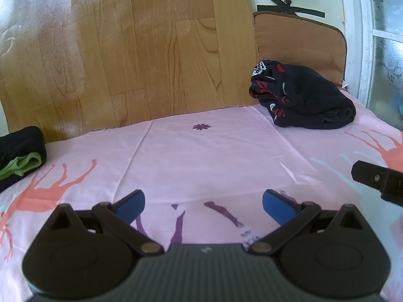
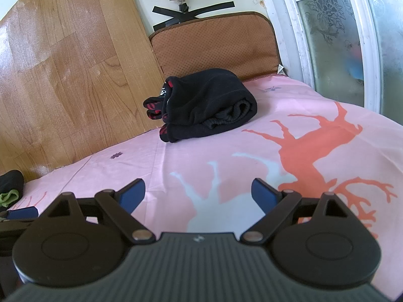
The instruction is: Fold small clothes
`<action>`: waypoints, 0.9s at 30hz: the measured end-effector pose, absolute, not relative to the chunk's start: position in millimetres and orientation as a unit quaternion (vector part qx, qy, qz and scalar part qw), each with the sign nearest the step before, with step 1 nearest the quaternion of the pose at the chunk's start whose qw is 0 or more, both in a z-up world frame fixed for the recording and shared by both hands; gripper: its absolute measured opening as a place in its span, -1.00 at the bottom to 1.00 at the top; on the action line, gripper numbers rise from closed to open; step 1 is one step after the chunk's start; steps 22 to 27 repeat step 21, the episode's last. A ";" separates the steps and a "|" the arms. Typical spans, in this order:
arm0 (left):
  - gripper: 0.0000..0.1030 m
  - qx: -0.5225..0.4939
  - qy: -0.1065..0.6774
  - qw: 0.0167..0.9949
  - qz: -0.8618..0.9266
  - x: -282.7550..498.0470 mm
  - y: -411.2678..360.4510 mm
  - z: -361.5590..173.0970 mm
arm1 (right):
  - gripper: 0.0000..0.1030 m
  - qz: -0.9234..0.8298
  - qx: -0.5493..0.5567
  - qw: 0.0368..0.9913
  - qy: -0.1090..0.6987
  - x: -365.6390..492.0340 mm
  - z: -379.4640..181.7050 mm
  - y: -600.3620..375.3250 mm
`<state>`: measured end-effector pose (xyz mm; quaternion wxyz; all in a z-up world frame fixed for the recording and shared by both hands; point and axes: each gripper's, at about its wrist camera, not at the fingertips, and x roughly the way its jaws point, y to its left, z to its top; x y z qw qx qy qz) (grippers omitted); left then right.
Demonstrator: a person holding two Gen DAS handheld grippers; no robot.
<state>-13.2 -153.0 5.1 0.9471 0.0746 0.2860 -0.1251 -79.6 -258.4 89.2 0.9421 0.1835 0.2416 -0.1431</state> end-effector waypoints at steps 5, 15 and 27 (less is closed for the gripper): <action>1.00 0.075 0.286 0.947 -0.127 -12.9 -153.1 5.5 | 0.81 -0.143 0.183 0.942 0.242 -79.6 89.1 -258.5; 1.00 0.073 0.286 0.946 -0.137 -13.5 -154.1 5.3 | 0.81 -0.143 0.183 0.942 0.242 -79.6 89.2 -258.0; 1.00 0.069 0.279 0.945 -0.156 -17.5 -155.6 5.9 | 0.81 -0.143 0.180 0.942 0.244 -79.7 88.4 -258.9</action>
